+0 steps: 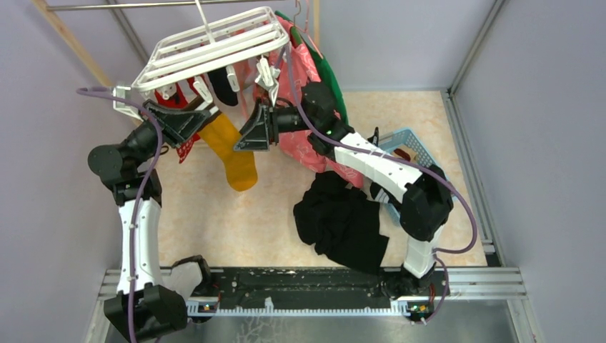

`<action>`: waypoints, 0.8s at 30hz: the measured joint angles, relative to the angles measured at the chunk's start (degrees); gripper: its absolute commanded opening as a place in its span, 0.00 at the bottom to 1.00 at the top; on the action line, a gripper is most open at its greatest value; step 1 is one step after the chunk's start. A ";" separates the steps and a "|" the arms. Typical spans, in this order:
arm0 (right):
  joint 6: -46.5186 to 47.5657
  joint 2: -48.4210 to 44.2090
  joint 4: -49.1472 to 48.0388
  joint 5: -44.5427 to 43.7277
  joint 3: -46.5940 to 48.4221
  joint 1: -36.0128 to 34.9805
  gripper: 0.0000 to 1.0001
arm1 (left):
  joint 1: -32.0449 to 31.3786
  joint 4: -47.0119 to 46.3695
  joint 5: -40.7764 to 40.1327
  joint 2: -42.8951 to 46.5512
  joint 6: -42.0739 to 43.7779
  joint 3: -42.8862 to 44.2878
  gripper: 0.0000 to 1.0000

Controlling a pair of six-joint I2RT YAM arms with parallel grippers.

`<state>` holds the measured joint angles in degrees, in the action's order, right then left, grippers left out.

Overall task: Remove the socks clipped to the hanger
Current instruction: Remove the sock from the hanger.

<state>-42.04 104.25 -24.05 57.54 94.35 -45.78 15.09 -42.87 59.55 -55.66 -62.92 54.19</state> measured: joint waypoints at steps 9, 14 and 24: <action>4.57 -4.48 3.72 -1.62 -2.58 2.10 0.69 | -1.27 2.73 0.92 -0.66 1.05 2.36 0.00; 2.67 -4.52 1.07 -2.78 -1.22 2.49 0.73 | -2.10 3.10 0.92 -2.29 0.79 2.56 0.00; -10.43 3.45 -17.44 -5.22 5.99 3.98 0.75 | -2.27 3.08 0.92 -3.08 0.13 2.99 0.00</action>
<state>-52.47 107.70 -41.50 52.31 100.33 -41.80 12.82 -39.79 60.47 -58.74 -62.78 57.19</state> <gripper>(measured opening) 0.747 0.048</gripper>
